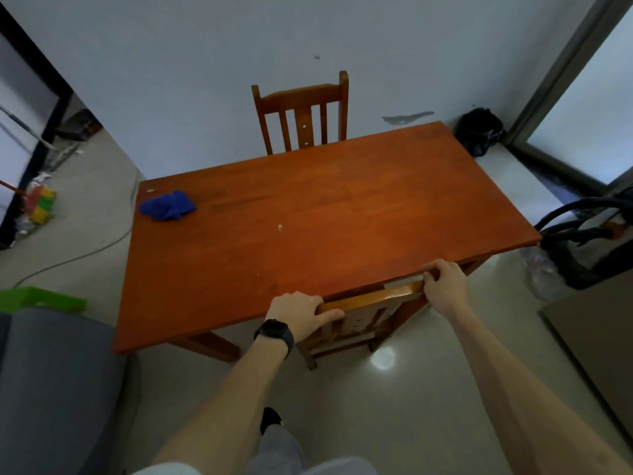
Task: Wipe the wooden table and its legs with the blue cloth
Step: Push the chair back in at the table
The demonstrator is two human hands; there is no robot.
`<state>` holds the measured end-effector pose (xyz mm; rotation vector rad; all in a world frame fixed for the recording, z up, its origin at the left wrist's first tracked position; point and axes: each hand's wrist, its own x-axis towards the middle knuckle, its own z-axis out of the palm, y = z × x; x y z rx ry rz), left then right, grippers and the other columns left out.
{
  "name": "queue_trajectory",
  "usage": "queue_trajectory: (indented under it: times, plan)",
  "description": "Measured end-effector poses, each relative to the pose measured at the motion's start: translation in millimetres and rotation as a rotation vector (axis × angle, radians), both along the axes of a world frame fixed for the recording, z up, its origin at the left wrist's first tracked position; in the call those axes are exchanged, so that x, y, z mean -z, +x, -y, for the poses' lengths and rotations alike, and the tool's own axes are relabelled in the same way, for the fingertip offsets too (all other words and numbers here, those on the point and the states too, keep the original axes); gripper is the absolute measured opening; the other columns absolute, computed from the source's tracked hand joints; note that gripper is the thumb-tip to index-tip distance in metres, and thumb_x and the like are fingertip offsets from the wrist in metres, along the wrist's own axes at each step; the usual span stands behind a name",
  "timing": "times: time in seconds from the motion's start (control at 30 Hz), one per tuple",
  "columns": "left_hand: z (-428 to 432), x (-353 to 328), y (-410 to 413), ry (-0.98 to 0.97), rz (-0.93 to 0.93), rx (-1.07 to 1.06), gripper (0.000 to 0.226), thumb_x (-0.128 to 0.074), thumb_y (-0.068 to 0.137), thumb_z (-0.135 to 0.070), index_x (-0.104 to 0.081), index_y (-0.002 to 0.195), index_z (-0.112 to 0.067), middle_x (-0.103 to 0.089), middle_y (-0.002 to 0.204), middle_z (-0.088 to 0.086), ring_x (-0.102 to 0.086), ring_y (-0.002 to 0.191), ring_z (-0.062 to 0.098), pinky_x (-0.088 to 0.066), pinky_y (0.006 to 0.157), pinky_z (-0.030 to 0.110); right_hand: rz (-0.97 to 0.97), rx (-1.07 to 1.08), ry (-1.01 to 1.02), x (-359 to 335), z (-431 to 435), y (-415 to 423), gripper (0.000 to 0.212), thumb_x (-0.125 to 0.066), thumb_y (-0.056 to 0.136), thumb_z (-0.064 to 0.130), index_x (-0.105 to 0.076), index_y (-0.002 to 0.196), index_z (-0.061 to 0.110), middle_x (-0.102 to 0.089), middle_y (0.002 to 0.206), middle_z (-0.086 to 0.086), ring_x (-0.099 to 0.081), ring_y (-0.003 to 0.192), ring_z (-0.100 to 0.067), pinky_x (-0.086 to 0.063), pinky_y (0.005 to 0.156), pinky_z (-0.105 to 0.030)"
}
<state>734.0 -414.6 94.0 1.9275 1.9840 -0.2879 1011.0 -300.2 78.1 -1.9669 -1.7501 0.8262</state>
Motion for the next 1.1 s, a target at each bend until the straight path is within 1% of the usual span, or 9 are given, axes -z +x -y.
queue_trajectory:
  times: [0.3, 0.5, 0.67, 0.83, 0.9, 0.97, 1.0, 1.03, 1.1]
  plan:
    - [-15, 1, -2, 0.004, -0.042, 0.02, 0.086, -0.018, 0.081, -0.087, -0.063, 0.114, -0.021, -0.066, 0.085, -0.001, -0.06, 0.07, 0.015, -0.037, 0.051, 0.024, 0.019, 0.004, -0.027, 0, -18, -4, 0.016, -0.053, 0.098, 0.014, -0.066, 0.107, 0.017, -0.052, 0.127, -0.008, -0.047, 0.101, -0.016, -0.035, 0.088, -0.025]
    - [-20, 9, -4, 0.001, -0.046, 0.009, 0.09, -0.017, 0.079, -0.089, -0.064, 0.117, -0.022, -0.067, 0.088, -0.002, -0.061, 0.073, 0.014, -0.045, 0.058, 0.025, -0.011, 0.043, -0.027, -6, -16, -12, 0.015, -0.054, 0.098, 0.012, -0.067, 0.106, 0.013, -0.047, 0.13, -0.007, -0.051, 0.114, -0.023, -0.04, 0.096, -0.029]
    - [-20, 12, -7, 0.009, -0.028, 0.028, 0.091, -0.015, 0.078, -0.088, -0.062, 0.12, -0.023, -0.068, 0.088, -0.002, -0.063, 0.074, 0.013, -0.055, 0.067, 0.029, 0.006, 0.042, -0.018, -8, -14, -12, 0.016, -0.054, 0.098, 0.012, -0.067, 0.107, 0.011, -0.048, 0.13, -0.008, -0.051, 0.116, -0.024, -0.036, 0.095, -0.026]
    - [-18, 11, -8, -0.009, -0.003, 0.013, 0.087, -0.018, 0.082, -0.087, -0.062, 0.118, -0.021, -0.065, 0.085, -0.003, -0.062, 0.073, 0.013, -0.056, 0.069, 0.029, 0.065, -0.01, -0.067, -7, -11, -11, 0.025, -0.05, 0.101, 0.021, -0.06, 0.122, 0.013, -0.044, 0.135, -0.011, -0.05, 0.112, -0.027, -0.038, 0.097, -0.031]
    - [-16, 11, -9, 0.004, 0.01, 0.024, 0.085, -0.018, 0.083, -0.086, -0.063, 0.114, -0.021, -0.064, 0.081, -0.003, -0.062, 0.072, 0.014, -0.056, 0.068, 0.03, 0.137, -0.051, -0.118, -8, -5, -9, 0.035, -0.042, 0.103, 0.033, -0.052, 0.133, 0.019, -0.036, 0.145, -0.014, -0.044, 0.123, -0.032, -0.035, 0.106, -0.038]
    - [-16, 7, -9, 0.018, 0.031, 0.027, 0.082, -0.019, 0.086, -0.084, -0.063, 0.111, -0.02, -0.063, 0.081, -0.003, -0.062, 0.073, 0.016, -0.053, 0.065, 0.03, 0.335, -0.102, -0.11, -11, 8, -14, 0.046, -0.03, 0.103, 0.048, -0.042, 0.142, 0.028, -0.019, 0.159, -0.01, -0.016, 0.145, -0.035, -0.017, 0.118, -0.048]
    - [-16, 7, -9, 0.03, 0.042, 0.026, 0.079, -0.02, 0.087, -0.083, -0.063, 0.11, -0.02, -0.063, 0.082, -0.003, -0.062, 0.073, 0.016, -0.052, 0.065, 0.031, 0.407, -0.135, -0.066, -13, 18, -21, 0.049, -0.025, 0.102, 0.052, -0.04, 0.144, 0.031, -0.013, 0.163, -0.005, -0.004, 0.149, -0.032, -0.009, 0.119, -0.05]
    - [-15, 6, -9, 0.045, 0.057, 0.023, 0.075, -0.021, 0.089, -0.08, -0.063, 0.107, -0.021, -0.064, 0.083, -0.003, -0.061, 0.073, 0.017, -0.051, 0.065, 0.031, 0.434, -0.177, -0.015, -15, 31, -31, 0.051, -0.022, 0.102, 0.054, -0.04, 0.145, 0.033, -0.013, 0.164, -0.002, 0.0, 0.15, -0.028, -0.007, 0.121, -0.051]
    - [-12, 4, -11, 0.088, 0.112, 0.014, 0.06, -0.027, 0.094, -0.071, -0.063, 0.098, -0.023, -0.065, 0.083, -0.003, -0.062, 0.074, 0.019, -0.052, 0.067, 0.033, 0.417, -0.235, 0.063, -16, 60, -57, 0.052, -0.019, 0.101, 0.054, -0.042, 0.144, 0.036, -0.02, 0.162, 0.003, -0.002, 0.151, -0.023, -0.011, 0.122, -0.049]
